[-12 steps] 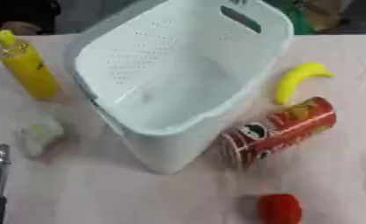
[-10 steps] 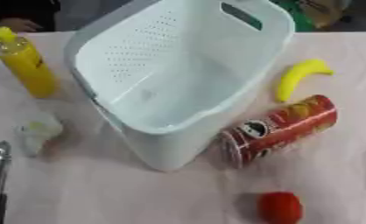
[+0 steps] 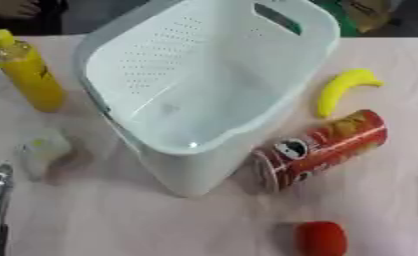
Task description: Pick up objects on the table and place them in the box.
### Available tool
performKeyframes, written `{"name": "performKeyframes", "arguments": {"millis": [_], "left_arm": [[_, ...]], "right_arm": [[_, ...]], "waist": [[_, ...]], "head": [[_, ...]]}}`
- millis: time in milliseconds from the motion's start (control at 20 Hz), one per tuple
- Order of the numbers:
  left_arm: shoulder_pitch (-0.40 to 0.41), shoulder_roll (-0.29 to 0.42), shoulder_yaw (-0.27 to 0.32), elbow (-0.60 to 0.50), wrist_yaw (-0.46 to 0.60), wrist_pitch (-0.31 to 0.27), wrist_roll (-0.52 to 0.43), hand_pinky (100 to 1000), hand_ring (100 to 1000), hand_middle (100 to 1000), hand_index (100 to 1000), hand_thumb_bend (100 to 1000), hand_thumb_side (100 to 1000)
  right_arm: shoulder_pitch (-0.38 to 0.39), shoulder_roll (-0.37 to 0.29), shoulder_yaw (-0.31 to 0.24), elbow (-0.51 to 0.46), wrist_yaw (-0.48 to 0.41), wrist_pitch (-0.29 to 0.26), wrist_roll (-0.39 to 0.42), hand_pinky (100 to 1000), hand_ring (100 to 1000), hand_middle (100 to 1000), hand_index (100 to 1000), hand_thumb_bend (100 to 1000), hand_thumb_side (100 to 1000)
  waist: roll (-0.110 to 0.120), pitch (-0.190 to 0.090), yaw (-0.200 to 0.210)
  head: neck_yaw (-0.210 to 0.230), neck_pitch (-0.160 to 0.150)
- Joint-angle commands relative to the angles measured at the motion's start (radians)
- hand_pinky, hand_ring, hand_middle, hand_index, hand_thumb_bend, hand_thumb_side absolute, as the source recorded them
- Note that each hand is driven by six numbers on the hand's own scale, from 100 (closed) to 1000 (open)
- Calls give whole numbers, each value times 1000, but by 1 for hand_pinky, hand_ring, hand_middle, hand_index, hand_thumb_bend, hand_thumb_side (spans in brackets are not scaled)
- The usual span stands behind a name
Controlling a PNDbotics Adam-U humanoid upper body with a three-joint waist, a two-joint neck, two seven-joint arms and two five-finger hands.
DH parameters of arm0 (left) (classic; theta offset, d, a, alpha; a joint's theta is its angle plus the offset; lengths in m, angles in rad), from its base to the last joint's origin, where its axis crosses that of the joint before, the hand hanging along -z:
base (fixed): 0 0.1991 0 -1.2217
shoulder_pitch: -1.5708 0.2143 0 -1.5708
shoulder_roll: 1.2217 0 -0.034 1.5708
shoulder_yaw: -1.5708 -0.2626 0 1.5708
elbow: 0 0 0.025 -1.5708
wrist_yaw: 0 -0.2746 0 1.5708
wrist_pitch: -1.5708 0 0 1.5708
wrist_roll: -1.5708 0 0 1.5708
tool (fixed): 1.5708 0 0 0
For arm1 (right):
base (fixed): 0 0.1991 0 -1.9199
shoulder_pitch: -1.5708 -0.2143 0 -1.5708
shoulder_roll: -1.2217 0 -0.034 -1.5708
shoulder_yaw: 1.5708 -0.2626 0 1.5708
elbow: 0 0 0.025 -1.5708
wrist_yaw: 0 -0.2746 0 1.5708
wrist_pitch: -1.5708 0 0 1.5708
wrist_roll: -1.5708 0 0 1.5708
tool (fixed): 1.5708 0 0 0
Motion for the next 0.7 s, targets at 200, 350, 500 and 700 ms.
{"name": "performKeyframes", "arguments": {"millis": [200, 350, 500, 700], "left_arm": [[-6, 16, 0, -15, -1, -5, 10, 809, 850, 837, 884, 277, 1000], [-4, 19, -2, -15, 0, -3, 9, 809, 850, 837, 883, 275, 1000], [-2, 20, -4, -15, 2, -3, 7, 809, 850, 837, 882, 276, 1000], [0, 24, -8, -15, 4, -1, 4, 808, 849, 836, 880, 276, 1000]], "right_arm": [[-19, -254, -3, -13, 15, 105, 190, 843, 841, 751, 880, 100, 915], [-56, -386, 2, -13, 29, 147, 351, 845, 875, 802, 906, 100, 915], [-99, -491, 14, -13, 36, 156, 501, 846, 897, 823, 915, 100, 921], [-155, -646, 66, -13, 34, 118, 774, 860, 979, 887, 957, 100, 936]], "waist": [[-9, -21, 5], [-13, -26, 8], [-15, -31, 11], [-19, -38, 18]], "head": [[-9, -20], [-16, -21], [-22, -22], [-33, -16]]}}
